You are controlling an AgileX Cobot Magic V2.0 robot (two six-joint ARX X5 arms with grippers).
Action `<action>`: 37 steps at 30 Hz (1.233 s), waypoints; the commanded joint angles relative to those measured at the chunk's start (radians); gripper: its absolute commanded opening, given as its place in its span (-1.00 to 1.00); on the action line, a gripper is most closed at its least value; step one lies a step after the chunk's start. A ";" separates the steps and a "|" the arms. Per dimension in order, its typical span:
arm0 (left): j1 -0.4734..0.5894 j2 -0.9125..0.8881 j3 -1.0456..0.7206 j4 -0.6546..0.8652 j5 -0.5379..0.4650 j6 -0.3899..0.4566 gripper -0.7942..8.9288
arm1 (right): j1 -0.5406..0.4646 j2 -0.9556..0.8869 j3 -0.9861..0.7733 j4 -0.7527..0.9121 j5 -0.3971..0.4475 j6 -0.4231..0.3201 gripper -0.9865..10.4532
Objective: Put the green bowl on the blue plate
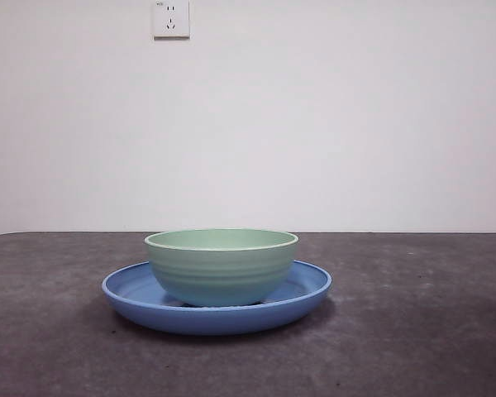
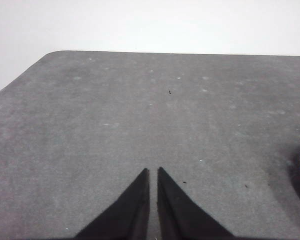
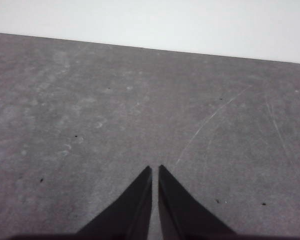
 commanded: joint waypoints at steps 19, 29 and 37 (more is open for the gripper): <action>0.002 0.000 -0.020 -0.006 -0.002 -0.003 -0.78 | 0.005 -0.001 -0.005 0.010 0.001 -0.007 -0.79; 0.002 0.000 -0.020 -0.006 -0.002 -0.003 -0.78 | 0.005 -0.001 -0.005 0.013 0.001 -0.007 -0.79; 0.002 0.000 -0.020 -0.006 -0.002 -0.003 -0.78 | 0.005 -0.001 -0.005 0.013 0.001 -0.007 -0.79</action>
